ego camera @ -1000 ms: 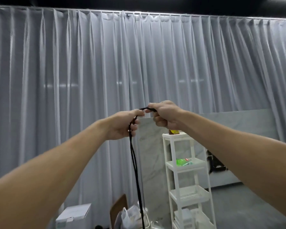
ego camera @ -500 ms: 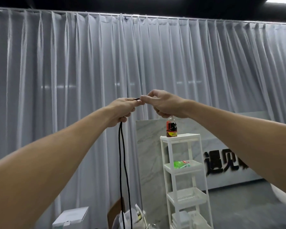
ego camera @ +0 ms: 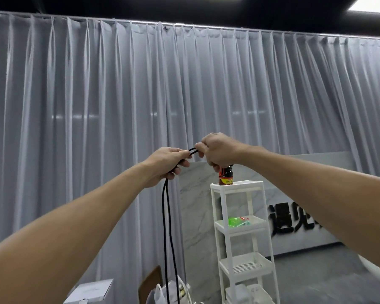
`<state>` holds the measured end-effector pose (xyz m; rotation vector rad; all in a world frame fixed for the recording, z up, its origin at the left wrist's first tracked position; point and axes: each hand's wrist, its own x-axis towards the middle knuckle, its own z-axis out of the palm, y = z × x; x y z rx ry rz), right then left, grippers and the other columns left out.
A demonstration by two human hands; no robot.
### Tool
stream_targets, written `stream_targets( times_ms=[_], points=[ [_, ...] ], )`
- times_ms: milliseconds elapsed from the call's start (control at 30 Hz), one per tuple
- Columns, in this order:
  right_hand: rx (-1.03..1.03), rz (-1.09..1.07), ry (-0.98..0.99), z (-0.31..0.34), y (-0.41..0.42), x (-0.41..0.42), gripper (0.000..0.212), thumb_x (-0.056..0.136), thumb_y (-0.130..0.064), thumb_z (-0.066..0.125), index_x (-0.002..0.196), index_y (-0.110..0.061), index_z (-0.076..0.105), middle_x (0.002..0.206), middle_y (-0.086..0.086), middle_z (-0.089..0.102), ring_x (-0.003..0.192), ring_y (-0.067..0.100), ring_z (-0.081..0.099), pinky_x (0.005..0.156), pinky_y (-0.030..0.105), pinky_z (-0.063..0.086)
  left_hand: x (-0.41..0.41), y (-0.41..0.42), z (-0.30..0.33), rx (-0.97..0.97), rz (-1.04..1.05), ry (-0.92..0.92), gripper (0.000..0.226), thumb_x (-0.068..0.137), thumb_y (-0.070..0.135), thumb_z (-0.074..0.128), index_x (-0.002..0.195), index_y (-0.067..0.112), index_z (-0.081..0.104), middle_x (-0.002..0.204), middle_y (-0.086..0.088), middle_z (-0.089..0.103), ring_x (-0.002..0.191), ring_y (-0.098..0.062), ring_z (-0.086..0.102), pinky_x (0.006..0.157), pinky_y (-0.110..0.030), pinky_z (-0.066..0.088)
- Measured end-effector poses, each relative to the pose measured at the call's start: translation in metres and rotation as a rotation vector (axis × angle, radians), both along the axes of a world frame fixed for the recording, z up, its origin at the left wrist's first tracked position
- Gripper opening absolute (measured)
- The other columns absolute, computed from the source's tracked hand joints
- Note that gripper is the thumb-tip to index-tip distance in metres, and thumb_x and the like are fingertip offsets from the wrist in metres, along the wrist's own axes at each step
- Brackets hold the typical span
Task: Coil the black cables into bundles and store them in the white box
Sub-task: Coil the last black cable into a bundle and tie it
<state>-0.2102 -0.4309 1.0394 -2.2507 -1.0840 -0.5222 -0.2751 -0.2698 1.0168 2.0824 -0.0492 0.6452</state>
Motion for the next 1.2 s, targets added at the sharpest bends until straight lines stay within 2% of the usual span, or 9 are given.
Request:
stream_targets(
  times_ms=[333,667,800,900,933,967,1000,1067,1200],
  points=[
    [0.048,0.127,0.249,-0.01,0.003,-0.002,0.033,0.109,-0.024,0.037,0.108,0.001,0.059,0.086,0.013,0.074,0.045,0.012,0.051,0.039,0.022,0.037,0.01,0.007,-0.011,-0.029,0.078,0.045,0.012,0.079,0.022,0.066,0.075,0.02,0.055,0.064,0.006,0.044,0.059,-0.012,0.034,0.054,-0.026,0.025],
    [0.096,0.152,0.253,-0.034,0.016,0.002,0.034,0.109,-0.022,0.032,0.1,-0.001,0.056,0.087,0.015,0.073,0.057,0.026,0.06,0.045,0.032,0.036,0.022,0.009,-0.03,-0.102,0.017,0.109,0.025,0.1,0.035,0.055,0.101,0.014,0.07,0.089,-0.003,0.064,0.069,-0.015,0.061,0.071,-0.028,0.059],
    [0.137,0.166,0.288,-0.048,0.023,0.008,0.034,0.11,-0.021,0.029,0.103,0.001,0.054,0.08,0.012,0.068,0.047,0.019,0.06,0.04,0.026,0.037,0.024,0.011,-0.037,-0.01,0.08,0.109,0.029,0.096,0.045,0.06,0.107,0.021,0.072,0.083,0.002,0.05,0.063,-0.011,0.04,0.055,-0.021,0.04],
    [0.184,0.21,0.365,-0.056,0.027,0.014,0.031,0.11,-0.022,0.029,0.103,-0.002,0.051,0.081,0.013,0.068,0.058,0.024,0.067,0.044,0.026,0.046,0.022,0.016,-0.04,0.024,0.082,0.079,0.036,0.093,0.05,0.06,0.118,0.025,0.07,0.091,-0.001,0.054,0.071,-0.013,0.041,0.065,-0.022,0.036],
    [0.204,0.233,0.409,-0.059,0.028,0.015,0.029,0.11,-0.022,0.029,0.103,-0.003,0.05,0.082,0.013,0.068,0.067,0.029,0.069,0.05,0.029,0.052,0.022,0.018,-0.041,0.027,0.082,0.056,0.035,0.095,0.049,0.058,0.119,0.026,0.069,0.093,0.011,0.042,0.079,-0.016,0.048,0.072,-0.023,0.038],
    [0.219,0.253,0.45,-0.061,0.03,0.016,0.029,0.11,-0.023,0.029,0.102,-0.005,0.05,0.083,0.013,0.068,0.073,0.033,0.07,0.059,0.032,0.056,0.023,0.021,-0.042,0.034,0.088,0.031,0.033,0.097,0.047,0.056,0.118,0.027,0.07,0.14,0.003,0.04,0.094,-0.022,0.057,0.08,-0.027,0.04],
    [0.225,0.266,0.476,-0.063,0.031,0.017,0.029,0.11,-0.024,0.028,0.102,-0.006,0.049,0.083,0.012,0.068,0.078,0.034,0.07,0.066,0.035,0.059,0.024,0.023,-0.043,0.042,0.099,0.009,0.032,0.098,0.045,0.054,0.117,0.026,0.07,0.135,-0.004,0.056,0.115,-0.03,0.057,0.09,-0.032,0.043],
    [0.211,0.265,0.483,-0.065,0.034,0.018,0.03,0.11,-0.027,0.027,0.101,-0.008,0.049,0.085,0.011,0.069,0.083,0.034,0.072,0.077,0.04,0.058,0.025,0.026,-0.045,0.053,0.102,-0.028,0.031,0.101,0.043,0.052,0.115,0.024,0.071,0.136,0.004,0.051,0.137,-0.033,0.042,0.109,-0.042,0.039],
    [0.259,0.276,0.566,-0.066,0.039,0.02,0.027,0.109,-0.02,0.031,0.096,-0.01,0.052,0.078,0.007,0.061,0.068,0.023,0.066,0.068,0.033,0.055,0.026,0.028,-0.051,0.063,0.068,-0.044,0.026,0.1,0.042,0.053,0.103,0.027,0.074,0.121,0.016,0.056,0.136,-0.023,0.042,0.115,-0.042,0.033]
  ],
)
